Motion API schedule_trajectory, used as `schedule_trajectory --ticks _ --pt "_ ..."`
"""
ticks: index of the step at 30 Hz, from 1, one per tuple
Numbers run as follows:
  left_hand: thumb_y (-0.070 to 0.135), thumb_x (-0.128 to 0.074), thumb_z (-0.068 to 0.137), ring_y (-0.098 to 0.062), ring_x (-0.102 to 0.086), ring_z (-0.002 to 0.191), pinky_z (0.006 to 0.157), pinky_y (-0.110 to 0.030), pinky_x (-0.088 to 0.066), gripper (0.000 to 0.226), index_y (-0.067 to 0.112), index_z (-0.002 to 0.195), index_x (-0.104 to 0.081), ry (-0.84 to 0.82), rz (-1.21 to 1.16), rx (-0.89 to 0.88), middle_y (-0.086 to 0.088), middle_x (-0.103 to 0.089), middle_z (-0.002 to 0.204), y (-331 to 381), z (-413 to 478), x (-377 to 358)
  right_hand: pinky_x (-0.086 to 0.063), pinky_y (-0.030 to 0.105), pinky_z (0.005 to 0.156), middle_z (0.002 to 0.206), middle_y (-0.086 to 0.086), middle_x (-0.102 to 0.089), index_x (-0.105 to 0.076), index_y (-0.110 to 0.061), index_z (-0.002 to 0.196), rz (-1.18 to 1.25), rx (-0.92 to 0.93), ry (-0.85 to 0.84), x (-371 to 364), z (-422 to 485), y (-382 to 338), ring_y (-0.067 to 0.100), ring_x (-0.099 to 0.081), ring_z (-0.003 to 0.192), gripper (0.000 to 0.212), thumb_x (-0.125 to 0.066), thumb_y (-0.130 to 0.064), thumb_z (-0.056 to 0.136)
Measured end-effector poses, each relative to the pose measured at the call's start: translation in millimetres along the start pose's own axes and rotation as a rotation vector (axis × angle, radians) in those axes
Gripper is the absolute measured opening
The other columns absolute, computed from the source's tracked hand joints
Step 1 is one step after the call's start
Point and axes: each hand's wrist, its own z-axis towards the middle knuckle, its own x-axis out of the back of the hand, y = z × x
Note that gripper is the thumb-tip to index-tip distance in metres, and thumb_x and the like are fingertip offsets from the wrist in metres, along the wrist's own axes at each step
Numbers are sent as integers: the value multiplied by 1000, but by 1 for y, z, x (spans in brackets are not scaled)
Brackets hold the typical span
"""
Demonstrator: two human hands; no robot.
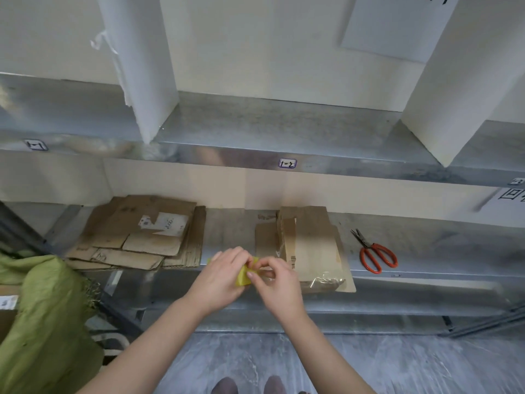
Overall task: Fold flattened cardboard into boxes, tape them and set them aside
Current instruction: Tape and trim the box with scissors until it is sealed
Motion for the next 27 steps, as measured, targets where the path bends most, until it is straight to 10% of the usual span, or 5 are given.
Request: schedule_trajectory --ticks 11,16,22,27 --pt "44 -72 79 4 -44 120 103 -18 -34 80 41 142 -25 -287 -405 207 20 -44 134 -34 -18 8 -54 32 73 79 -5 -64 -54 -34 71 130 -68 64 -13 7 9 10 -65 77 20 -69 -26 81" --pt "45 -75 77 3 -50 113 85 -1 -30 61 50 127 -40 -324 -276 222 18 -55 119 -52 -17 10 -45 22 73 78 -7 -60 -51 -35 69 70 -20 13 -20 13 13 7 -57 78 24 -70 -27 81" --pt "54 -69 78 -18 -51 124 102 -30 -32 66 29 135 -47 -117 18 241 4 -57 133 -83 4 10 -39 18 66 75 -12 -57 -56 -25 73 -80 33 -79 -27 6 4 5 -52 76 20 -68 -34 85" --pt "51 -71 76 -21 -49 124 104 -30 -31 71 25 137 -46 -105 69 225 0 -57 133 -89 18 -4 -45 24 64 66 -12 -60 -56 -23 76 36 -275 21 -38 34 9 1 -56 64 18 -68 -26 88"
